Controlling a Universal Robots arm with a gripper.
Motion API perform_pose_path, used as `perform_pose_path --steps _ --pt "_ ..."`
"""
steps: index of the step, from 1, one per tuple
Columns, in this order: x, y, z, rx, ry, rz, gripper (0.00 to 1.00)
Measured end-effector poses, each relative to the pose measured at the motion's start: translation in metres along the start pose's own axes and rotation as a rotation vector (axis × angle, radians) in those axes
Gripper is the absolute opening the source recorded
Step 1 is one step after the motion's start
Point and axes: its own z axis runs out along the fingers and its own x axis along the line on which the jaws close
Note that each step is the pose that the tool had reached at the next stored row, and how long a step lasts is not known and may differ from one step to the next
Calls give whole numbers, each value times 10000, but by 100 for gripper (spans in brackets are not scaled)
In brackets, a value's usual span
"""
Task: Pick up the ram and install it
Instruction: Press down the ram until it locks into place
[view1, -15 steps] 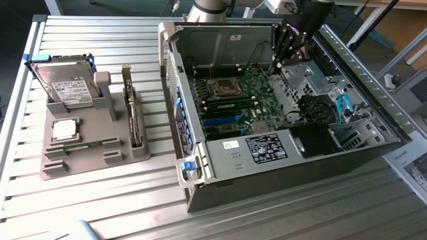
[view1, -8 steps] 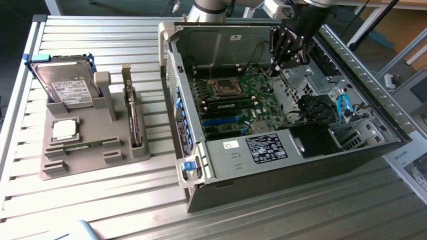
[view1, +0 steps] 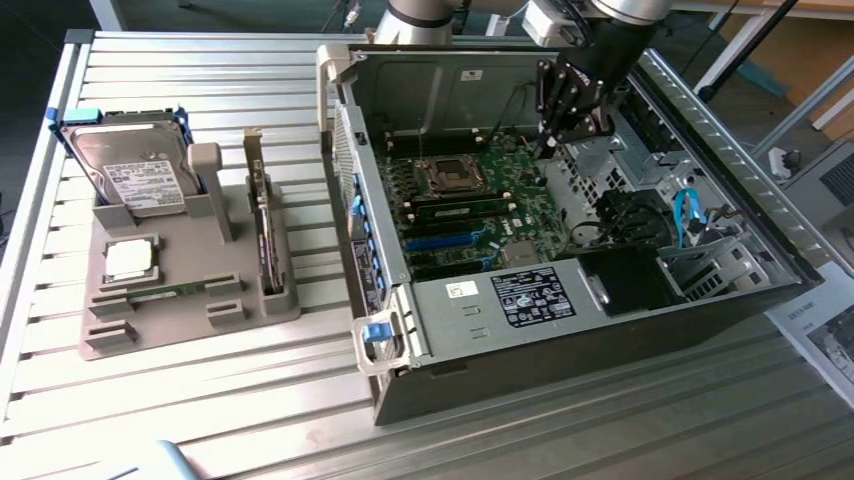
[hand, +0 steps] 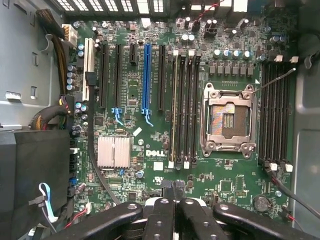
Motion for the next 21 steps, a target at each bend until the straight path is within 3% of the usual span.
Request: perform_pose_path --steps 21 --pt "-14 -15 352 0 -14 31 10"
